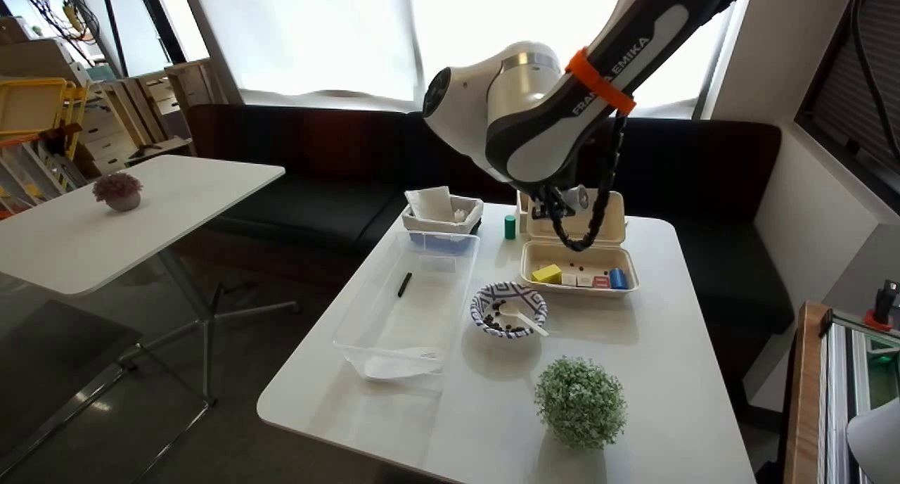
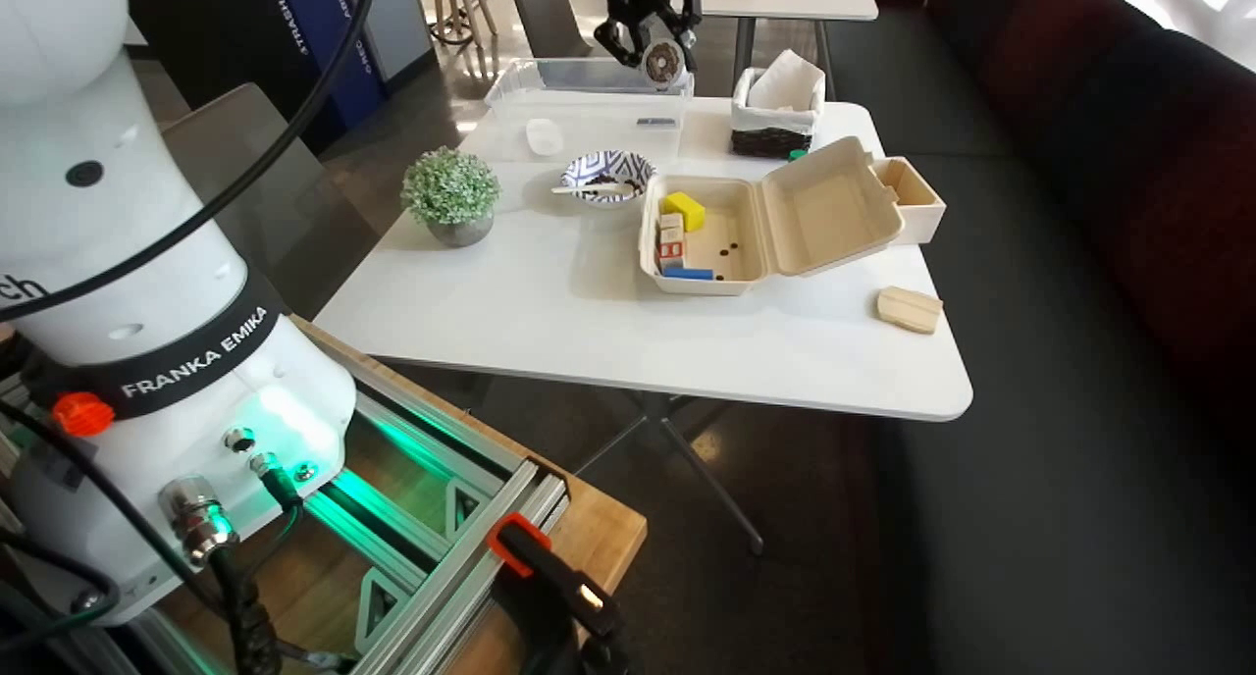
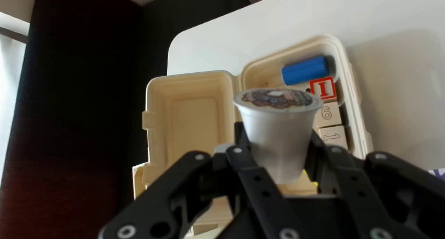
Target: Remove the white object from the container
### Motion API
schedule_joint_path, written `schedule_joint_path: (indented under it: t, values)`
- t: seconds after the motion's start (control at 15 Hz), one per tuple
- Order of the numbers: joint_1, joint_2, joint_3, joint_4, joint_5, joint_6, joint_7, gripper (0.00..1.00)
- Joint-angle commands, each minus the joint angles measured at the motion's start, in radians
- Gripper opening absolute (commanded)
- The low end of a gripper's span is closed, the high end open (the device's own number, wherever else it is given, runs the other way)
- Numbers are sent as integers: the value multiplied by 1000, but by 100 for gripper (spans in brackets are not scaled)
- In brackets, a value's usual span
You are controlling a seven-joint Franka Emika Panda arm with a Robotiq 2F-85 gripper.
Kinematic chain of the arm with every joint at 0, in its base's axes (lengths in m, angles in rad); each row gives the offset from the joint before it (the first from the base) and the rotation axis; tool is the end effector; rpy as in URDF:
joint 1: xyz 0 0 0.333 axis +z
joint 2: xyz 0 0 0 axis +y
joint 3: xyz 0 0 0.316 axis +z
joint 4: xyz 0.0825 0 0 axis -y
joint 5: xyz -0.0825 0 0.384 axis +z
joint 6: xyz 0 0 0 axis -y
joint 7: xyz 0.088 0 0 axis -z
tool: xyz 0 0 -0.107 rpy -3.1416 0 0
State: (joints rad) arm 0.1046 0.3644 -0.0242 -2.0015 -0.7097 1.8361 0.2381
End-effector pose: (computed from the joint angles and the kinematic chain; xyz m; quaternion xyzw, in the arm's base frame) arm 0.5556 -0.0074 0.2597 0.9146 0.1036 -0.1947 0.3390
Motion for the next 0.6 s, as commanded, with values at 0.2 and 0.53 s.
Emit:
schedule_joint_path:
  t: [0.2, 0.53]
  values:
    - [-32, 80, -14, 20, -3, 76, 2, 39]
    - [-38, 103, -18, 39, -2, 81, 2, 39]
